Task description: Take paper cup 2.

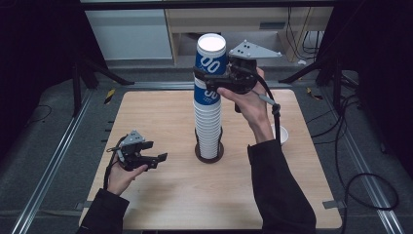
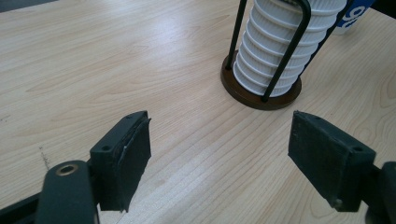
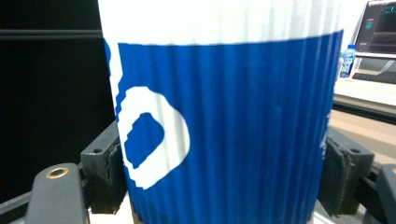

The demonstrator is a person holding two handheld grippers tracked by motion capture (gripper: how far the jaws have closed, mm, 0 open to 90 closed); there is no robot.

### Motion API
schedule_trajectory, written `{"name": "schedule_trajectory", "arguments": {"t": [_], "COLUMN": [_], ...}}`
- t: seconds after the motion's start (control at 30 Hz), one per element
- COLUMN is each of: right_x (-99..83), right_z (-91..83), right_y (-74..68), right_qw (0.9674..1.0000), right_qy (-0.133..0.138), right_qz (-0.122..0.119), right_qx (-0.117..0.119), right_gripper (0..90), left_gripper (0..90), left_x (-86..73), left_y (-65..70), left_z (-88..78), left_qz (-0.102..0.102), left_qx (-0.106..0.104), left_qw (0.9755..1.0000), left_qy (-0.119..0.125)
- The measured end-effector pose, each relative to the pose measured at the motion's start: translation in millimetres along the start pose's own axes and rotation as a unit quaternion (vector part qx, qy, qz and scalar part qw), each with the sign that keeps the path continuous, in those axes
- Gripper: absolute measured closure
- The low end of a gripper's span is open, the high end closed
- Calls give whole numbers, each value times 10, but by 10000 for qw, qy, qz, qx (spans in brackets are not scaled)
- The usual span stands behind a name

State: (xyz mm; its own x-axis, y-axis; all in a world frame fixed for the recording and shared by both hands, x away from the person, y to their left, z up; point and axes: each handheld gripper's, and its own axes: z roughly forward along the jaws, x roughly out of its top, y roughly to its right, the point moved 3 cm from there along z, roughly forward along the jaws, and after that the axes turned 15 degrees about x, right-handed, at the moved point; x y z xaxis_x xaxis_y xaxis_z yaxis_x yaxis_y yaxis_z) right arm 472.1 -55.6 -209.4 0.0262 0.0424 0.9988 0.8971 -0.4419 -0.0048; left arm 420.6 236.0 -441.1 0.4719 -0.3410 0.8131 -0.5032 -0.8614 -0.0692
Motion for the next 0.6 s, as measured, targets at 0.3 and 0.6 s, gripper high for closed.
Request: {"name": "schedule_trajectory", "arguments": {"t": [0.3, 0.6], "right_x": [82, -45], "right_z": [-187, -481], "right_y": [-16, 36], "right_qw": [9999, 9994], "right_qy": [63, -33], "right_qz": [-98, -123], "right_qx": [-109, -321], "right_gripper": [199, 199], "left_gripper": [206, 206], "left_x": [3, 13], "left_y": [-3, 15], "left_z": [-7, -17], "left_qz": [-7, 22], "left_qx": [10, 11], "left_qw": [10000, 10000], "left_qy": [12, 30]}}
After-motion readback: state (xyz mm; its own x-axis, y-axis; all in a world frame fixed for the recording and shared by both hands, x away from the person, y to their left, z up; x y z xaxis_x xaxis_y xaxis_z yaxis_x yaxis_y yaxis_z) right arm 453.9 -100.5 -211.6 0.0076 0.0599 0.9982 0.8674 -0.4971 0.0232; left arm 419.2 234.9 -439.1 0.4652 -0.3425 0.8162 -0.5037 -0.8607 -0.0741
